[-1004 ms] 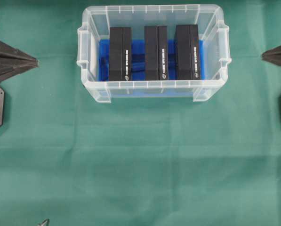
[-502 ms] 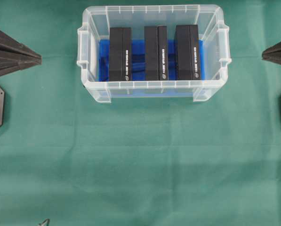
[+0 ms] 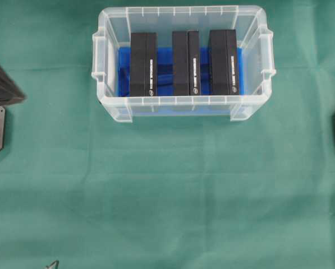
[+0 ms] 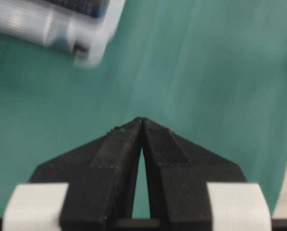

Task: Take the box out of the case with both arms.
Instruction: 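Raise both grippers from the table sides toward the bin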

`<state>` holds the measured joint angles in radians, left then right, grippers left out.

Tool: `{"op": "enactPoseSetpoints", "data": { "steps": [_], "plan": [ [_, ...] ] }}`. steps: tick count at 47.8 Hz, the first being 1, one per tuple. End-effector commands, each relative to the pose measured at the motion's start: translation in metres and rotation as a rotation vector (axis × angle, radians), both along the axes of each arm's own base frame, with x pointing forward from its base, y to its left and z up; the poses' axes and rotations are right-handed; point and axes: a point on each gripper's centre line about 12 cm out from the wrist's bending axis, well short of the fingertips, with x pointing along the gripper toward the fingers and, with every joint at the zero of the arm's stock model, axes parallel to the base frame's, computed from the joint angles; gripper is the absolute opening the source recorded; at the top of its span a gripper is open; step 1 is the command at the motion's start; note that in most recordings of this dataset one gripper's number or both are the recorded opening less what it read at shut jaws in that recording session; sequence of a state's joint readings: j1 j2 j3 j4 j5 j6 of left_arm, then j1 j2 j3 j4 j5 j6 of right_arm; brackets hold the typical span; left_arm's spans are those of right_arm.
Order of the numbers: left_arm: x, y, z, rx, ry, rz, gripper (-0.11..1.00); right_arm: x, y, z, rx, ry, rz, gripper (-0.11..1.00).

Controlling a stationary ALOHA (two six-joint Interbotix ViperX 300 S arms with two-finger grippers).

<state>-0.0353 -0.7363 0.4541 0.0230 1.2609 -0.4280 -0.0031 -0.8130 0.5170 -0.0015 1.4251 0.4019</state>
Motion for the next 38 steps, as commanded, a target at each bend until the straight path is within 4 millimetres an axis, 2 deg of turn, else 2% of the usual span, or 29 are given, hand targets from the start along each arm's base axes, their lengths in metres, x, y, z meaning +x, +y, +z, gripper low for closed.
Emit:
{"op": "enactPoseSetpoints", "data": {
  "steps": [1,7,18,22,29,38],
  "plan": [
    [-0.007,-0.004,0.006,-0.002,0.08,-0.018,0.02,-0.013,0.001,0.0,0.006,0.14,-0.005,0.01],
    [-0.014,-0.007,0.001,0.003,0.187,-0.031,0.02,-0.024,0.001,-0.002,0.006,0.229,-0.005,0.01],
    [-0.011,-0.007,0.0,0.001,0.209,-0.024,0.02,-0.02,0.0,0.0,0.008,0.183,-0.015,0.01],
    [-0.011,-0.007,-0.001,-0.017,0.21,0.01,0.02,-0.019,-0.001,0.0,0.02,0.181,-0.07,0.01],
    [-0.011,-0.004,-0.001,-0.153,0.215,0.29,0.02,-0.015,-0.005,-0.003,0.068,0.199,-0.293,0.01],
    [-0.016,-0.001,-0.002,-0.356,0.226,0.729,0.02,-0.012,-0.005,-0.006,0.21,0.198,-0.708,0.01]
  ]
}}
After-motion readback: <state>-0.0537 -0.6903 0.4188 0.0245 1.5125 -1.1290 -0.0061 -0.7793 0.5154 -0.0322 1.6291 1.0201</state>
